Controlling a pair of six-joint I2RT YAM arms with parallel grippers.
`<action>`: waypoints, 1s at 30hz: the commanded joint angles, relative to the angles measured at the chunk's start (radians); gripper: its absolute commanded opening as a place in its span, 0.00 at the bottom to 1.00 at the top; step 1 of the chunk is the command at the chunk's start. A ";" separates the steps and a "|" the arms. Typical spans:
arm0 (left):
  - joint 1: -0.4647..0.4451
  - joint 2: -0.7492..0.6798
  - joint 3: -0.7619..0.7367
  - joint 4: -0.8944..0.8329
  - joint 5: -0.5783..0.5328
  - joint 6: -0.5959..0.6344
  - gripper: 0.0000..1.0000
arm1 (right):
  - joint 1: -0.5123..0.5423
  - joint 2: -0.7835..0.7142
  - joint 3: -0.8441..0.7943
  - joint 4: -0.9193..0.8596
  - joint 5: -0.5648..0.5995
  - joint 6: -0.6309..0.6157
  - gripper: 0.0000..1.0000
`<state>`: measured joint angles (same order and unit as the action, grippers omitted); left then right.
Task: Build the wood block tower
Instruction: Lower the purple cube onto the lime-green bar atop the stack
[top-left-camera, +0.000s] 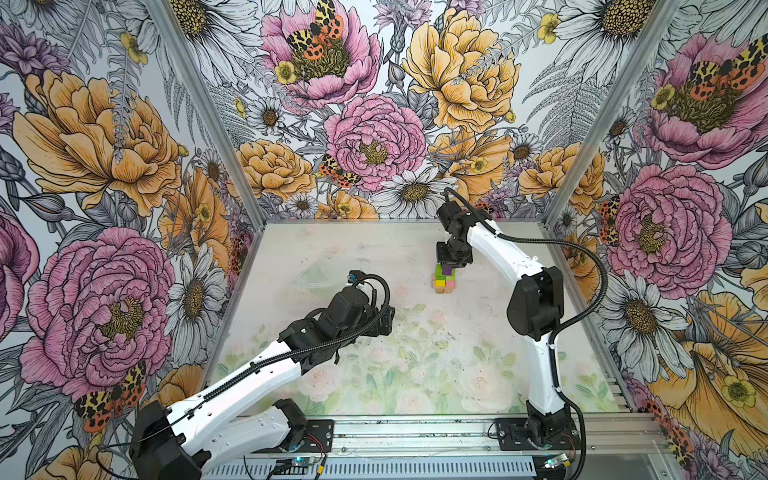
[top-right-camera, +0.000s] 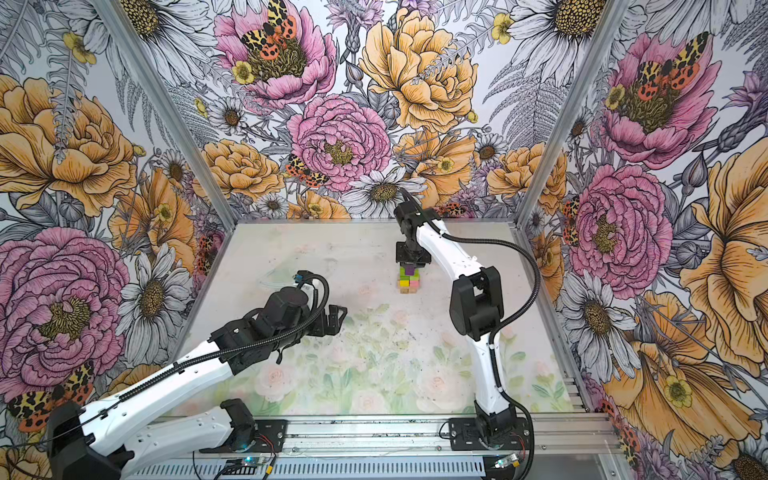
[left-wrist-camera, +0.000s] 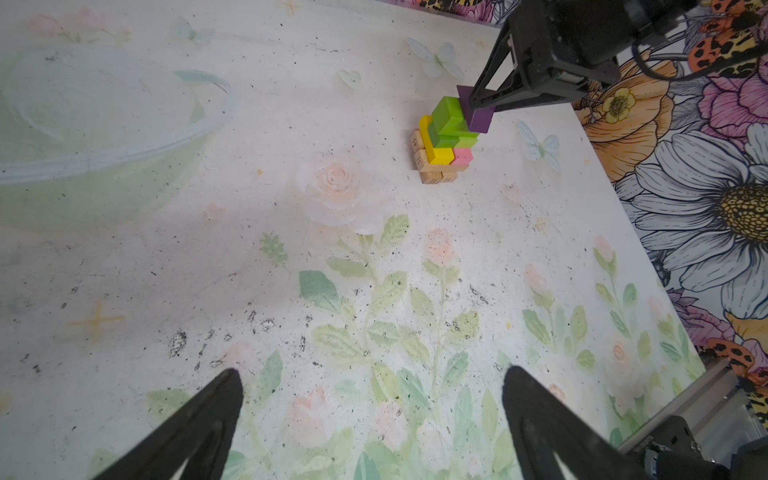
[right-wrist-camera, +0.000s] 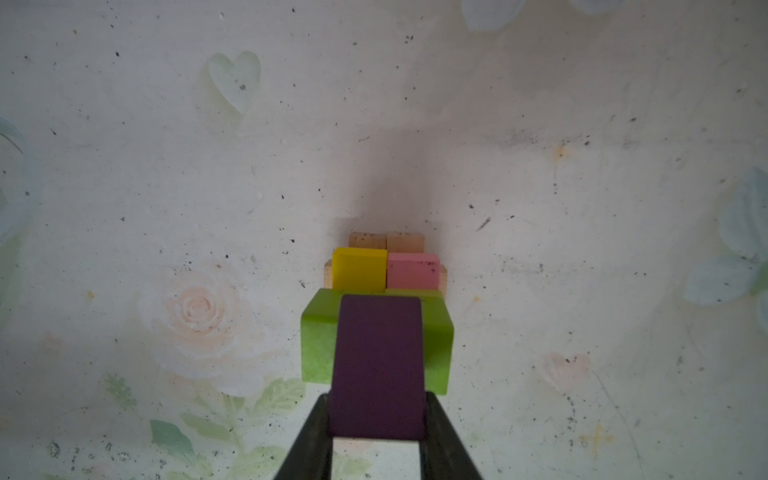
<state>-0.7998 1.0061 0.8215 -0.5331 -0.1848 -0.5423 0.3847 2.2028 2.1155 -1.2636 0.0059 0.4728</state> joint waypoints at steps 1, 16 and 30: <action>0.012 -0.008 0.034 0.022 0.023 0.013 0.99 | -0.010 0.022 0.029 0.014 0.005 0.004 0.27; 0.011 -0.005 0.035 0.022 0.018 0.010 0.99 | -0.018 0.035 0.043 0.012 0.000 0.000 0.29; 0.010 -0.017 0.034 0.024 -0.005 0.006 0.99 | -0.018 0.040 0.040 0.012 -0.011 -0.001 0.36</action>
<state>-0.7998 1.0061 0.8268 -0.5331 -0.1852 -0.5426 0.3717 2.2208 2.1387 -1.2629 0.0025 0.4725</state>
